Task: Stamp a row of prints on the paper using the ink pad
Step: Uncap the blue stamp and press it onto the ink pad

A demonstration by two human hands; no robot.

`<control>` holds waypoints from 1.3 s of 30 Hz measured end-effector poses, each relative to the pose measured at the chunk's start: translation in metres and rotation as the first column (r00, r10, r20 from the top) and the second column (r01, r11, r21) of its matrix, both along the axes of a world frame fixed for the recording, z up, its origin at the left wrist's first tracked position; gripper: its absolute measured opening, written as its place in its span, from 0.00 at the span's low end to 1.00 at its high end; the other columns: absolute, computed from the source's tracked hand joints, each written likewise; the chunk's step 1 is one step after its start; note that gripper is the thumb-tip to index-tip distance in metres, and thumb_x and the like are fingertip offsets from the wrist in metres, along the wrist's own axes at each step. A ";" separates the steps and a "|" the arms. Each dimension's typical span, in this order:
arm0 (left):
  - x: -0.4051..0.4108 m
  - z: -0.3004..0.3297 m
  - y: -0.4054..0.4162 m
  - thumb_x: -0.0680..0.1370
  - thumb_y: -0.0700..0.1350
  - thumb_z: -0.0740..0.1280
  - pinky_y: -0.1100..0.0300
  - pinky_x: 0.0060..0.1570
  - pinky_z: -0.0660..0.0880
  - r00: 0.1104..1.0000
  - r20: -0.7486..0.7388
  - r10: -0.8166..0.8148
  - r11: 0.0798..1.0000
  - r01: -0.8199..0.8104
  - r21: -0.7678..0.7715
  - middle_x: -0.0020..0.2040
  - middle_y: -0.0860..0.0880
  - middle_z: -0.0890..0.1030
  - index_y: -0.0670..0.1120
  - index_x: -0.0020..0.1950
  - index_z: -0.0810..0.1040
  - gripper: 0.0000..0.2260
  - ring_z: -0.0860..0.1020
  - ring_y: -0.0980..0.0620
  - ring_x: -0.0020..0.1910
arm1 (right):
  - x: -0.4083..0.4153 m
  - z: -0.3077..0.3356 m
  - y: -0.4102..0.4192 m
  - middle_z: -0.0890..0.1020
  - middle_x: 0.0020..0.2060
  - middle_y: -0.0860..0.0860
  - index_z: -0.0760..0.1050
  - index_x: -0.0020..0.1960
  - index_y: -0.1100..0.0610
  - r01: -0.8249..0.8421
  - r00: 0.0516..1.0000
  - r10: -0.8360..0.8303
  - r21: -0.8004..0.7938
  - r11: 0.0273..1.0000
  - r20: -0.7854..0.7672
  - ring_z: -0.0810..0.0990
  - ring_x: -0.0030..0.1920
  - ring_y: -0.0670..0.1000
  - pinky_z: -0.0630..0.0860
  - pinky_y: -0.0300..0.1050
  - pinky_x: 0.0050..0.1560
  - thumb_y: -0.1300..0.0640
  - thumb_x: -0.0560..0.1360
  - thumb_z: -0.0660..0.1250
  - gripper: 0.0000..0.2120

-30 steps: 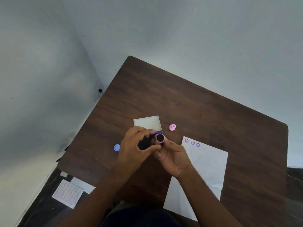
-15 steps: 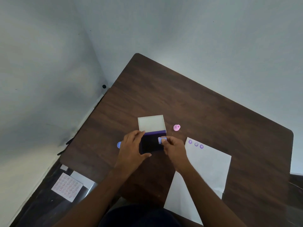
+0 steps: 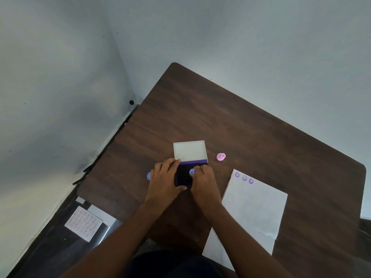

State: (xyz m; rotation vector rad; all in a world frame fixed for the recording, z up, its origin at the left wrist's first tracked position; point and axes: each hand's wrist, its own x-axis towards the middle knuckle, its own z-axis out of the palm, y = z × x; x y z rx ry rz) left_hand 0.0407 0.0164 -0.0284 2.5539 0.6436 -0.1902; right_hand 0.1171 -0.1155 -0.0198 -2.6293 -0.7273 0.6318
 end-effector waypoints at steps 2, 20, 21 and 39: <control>0.001 0.000 0.001 0.64 0.62 0.74 0.51 0.61 0.67 1.000 -0.005 -0.016 1.000 0.016 0.017 0.69 0.47 0.70 0.50 0.72 0.65 0.40 0.69 0.45 0.64 | -0.001 -0.001 0.001 0.75 0.64 0.57 0.71 0.66 0.60 0.003 1.000 -0.003 -0.012 1.000 0.006 0.73 0.62 0.53 0.69 0.43 0.64 0.56 0.76 0.68 0.21; 0.004 -0.006 0.005 0.62 0.63 0.75 0.49 0.60 0.69 1.000 -0.018 -0.024 0.999 0.024 0.039 0.68 0.48 0.71 0.51 0.70 0.68 0.40 0.70 0.45 0.62 | -0.006 -0.008 0.002 0.74 0.64 0.60 0.69 0.68 0.63 -0.088 0.993 0.092 -0.066 0.994 0.075 0.73 0.63 0.58 0.71 0.49 0.66 0.59 0.75 0.70 0.24; 0.004 -0.006 0.005 0.62 0.63 0.75 0.49 0.60 0.69 0.999 -0.021 -0.026 0.999 0.027 0.040 0.68 0.48 0.71 0.52 0.69 0.68 0.40 0.70 0.45 0.63 | -0.006 -0.008 0.001 0.74 0.65 0.60 0.68 0.68 0.63 -0.096 0.992 0.101 -0.068 0.993 0.073 0.73 0.63 0.58 0.71 0.49 0.66 0.59 0.75 0.70 0.24; 0.002 -0.007 0.004 0.62 0.61 0.76 0.49 0.61 0.68 1.000 0.004 -0.013 1.000 0.013 0.017 0.68 0.48 0.71 0.51 0.69 0.68 0.39 0.69 0.45 0.63 | -0.007 -0.008 0.003 0.78 0.58 0.62 0.73 0.63 0.65 -0.074 0.992 0.073 0.004 0.997 0.101 0.77 0.57 0.60 0.75 0.50 0.59 0.62 0.72 0.72 0.22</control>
